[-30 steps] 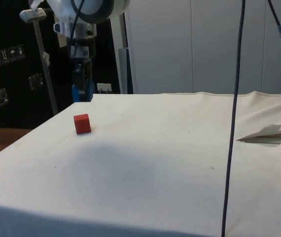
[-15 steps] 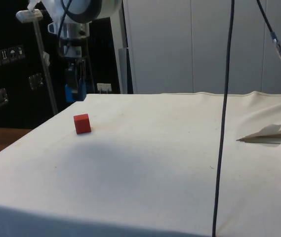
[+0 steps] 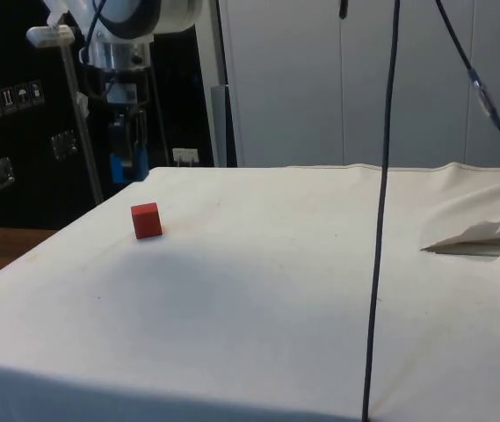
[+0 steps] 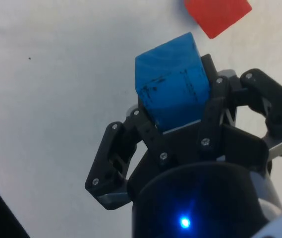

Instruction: Stack the two cubes.

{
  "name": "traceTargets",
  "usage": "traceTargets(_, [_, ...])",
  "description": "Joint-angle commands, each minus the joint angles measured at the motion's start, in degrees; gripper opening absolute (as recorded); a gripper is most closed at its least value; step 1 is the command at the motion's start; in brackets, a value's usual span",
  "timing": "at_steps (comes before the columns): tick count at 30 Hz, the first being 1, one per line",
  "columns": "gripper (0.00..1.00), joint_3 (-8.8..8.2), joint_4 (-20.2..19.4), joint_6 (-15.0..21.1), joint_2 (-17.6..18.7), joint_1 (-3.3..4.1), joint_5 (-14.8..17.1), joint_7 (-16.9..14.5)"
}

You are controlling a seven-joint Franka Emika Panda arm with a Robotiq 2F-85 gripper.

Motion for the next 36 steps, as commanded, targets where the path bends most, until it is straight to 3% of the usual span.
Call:
traceTargets(1, [0.0, 0.17, 1.38, -1.78, 0.86, -0.34, 0.34, -0.34])
traceTargets(3, [0.0, -0.17, 1.2, -1.09, 0.74, -0.06, 0.06, 0.0])
traceTargets(5, [0.0, -0.06, 3.67, -4.07, 2.35, -0.4, 0.4, -0.34])
traceTargets(11, [0.0, -0.4, 7.05, -6.76, 4.58, -0.69, 0.92, -0.63])
traceTargets(12, [0.0, -0.74, 6.42, -5.67, 4.24, -0.23, 0.63, -0.29])
traceTargets(13, [0.0, -0.46, 7.56, -6.99, 4.87, -0.74, 1.15, -0.8])
traceTargets(15, [0.0, -0.69, 8.94, -7.56, 5.79, -0.97, 1.83, -1.32])
traceTargets(20, [0.0, -1.43, 10.43, -7.56, 6.93, -1.26, 3.67, -2.81])
traceTargets(21, [0.0, -1.78, 9.91, -6.7, 6.65, -0.86, 3.44, -2.64])
traceTargets(22, [0.0, -1.49, 10.54, -7.45, 7.05, -1.32, 3.9, -3.04])
traceTargets(28, [0.0, -2.06, 10.49, -6.93, 7.56, -1.55, 5.5, -4.47])
traceTargets(29, [0.0, -2.35, 10.03, -6.7, 7.16, -1.15, 5.16, -4.13])
traceTargets(30, [0.0, -2.23, 10.37, -6.65, 7.79, -1.66, 5.96, -4.93])
traceTargets(36, [0.0, -2.98, 10.6, -5.67, 9.0, -1.78, 7.05, -6.19])
